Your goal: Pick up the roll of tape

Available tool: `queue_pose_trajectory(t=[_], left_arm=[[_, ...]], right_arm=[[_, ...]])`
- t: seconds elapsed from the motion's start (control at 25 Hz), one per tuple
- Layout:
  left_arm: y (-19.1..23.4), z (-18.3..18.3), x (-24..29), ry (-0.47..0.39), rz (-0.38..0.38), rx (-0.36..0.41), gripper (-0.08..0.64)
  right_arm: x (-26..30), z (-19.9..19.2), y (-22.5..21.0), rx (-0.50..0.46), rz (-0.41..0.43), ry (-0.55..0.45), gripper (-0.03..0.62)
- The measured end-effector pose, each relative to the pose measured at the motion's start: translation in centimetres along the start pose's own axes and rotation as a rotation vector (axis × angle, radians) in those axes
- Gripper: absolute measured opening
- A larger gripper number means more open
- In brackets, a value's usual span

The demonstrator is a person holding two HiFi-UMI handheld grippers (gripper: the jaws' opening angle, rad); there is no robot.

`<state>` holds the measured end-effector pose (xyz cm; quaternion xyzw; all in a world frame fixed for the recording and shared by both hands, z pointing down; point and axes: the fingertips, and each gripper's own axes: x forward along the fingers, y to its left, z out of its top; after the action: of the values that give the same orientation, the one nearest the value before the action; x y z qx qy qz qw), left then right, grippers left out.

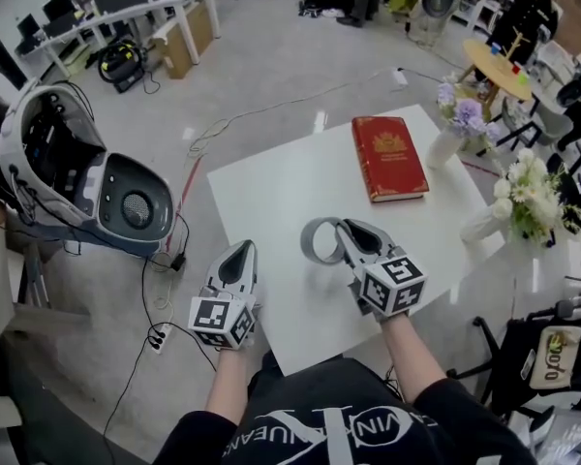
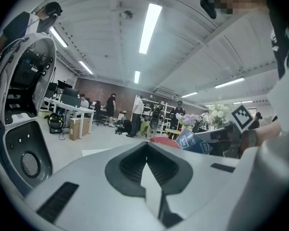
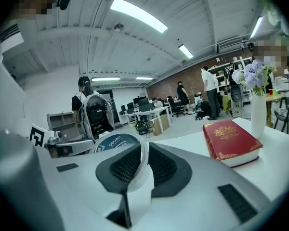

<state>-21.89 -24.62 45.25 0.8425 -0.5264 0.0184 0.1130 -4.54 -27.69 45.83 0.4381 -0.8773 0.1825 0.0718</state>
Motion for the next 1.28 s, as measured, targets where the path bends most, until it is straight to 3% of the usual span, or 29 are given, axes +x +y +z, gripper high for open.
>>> queue_pose_trajectory(t=[1.28], left_arm=[[1.1, 7.7, -1.4, -0.129, 0.078, 0.041, -0.002]], right_arm=[[-3.3, 8.3, 0.6, 0.008, 0.081, -0.228, 0.064]])
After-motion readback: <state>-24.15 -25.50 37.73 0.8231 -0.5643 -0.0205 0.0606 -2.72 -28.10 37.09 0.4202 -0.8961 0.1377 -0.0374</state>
